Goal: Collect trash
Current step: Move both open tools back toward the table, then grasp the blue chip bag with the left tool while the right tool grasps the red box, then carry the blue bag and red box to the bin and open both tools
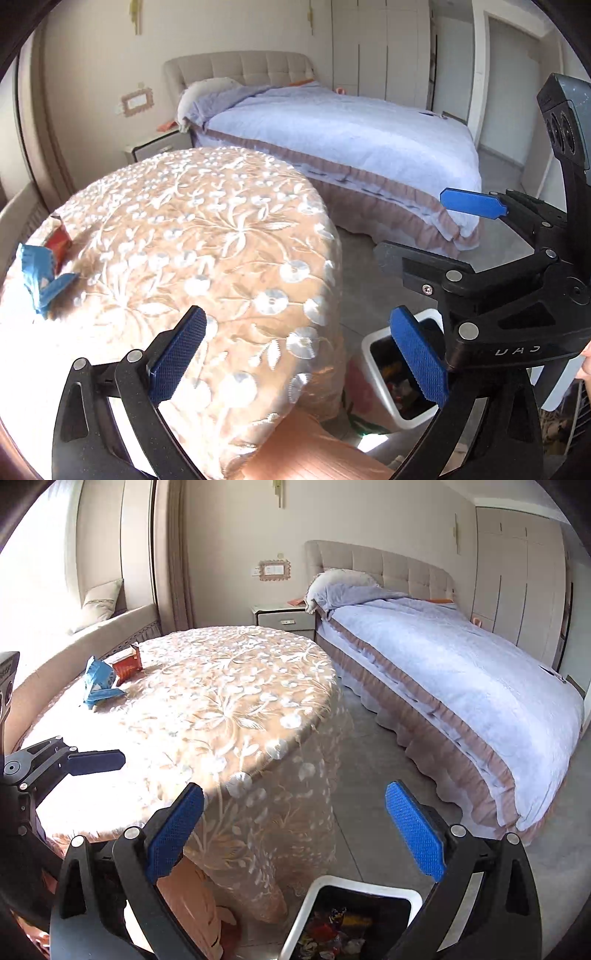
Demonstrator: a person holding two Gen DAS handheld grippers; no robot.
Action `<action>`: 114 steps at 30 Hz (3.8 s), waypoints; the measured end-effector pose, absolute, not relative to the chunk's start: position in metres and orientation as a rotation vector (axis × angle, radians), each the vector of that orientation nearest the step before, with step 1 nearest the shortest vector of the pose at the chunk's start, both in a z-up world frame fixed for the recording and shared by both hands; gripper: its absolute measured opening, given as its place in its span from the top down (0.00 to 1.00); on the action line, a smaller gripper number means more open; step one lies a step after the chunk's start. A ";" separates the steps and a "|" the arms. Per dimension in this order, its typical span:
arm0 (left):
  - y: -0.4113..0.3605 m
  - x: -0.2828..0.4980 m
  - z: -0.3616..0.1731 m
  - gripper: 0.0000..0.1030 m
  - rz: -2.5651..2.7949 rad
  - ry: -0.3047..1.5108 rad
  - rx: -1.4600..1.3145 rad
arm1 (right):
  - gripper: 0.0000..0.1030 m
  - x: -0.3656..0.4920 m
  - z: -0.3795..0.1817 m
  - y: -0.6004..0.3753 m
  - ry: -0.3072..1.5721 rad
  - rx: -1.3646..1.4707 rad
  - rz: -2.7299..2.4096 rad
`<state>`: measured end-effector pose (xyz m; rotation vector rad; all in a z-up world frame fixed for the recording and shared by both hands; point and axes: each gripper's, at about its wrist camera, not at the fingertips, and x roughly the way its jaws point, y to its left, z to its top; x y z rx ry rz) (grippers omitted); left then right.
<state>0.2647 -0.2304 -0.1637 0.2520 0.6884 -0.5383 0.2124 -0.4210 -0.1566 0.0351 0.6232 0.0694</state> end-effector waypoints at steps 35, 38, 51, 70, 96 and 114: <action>-0.007 0.454 -0.168 0.05 -0.114 0.783 0.138 | 0.05 0.510 -0.128 -0.138 0.840 0.108 0.555; -0.003 0.464 -0.172 0.05 -0.149 0.815 0.111 | 0.05 0.536 -0.137 -0.128 0.928 0.173 0.594; 0.013 0.516 -0.180 0.11 -0.252 0.893 0.066 | 0.36 0.590 -0.168 -0.123 1.115 0.384 0.577; -0.003 0.413 -0.137 0.48 -0.329 0.688 0.058 | 0.56 0.537 -0.135 -0.198 0.903 0.545 0.643; -0.175 0.234 -0.129 0.47 -0.597 0.628 0.182 | 0.56 0.208 -0.117 -0.355 0.705 0.075 0.226; -0.347 0.195 -0.210 0.47 -0.884 0.749 0.456 | 0.56 0.112 -0.200 -0.482 0.825 0.164 0.001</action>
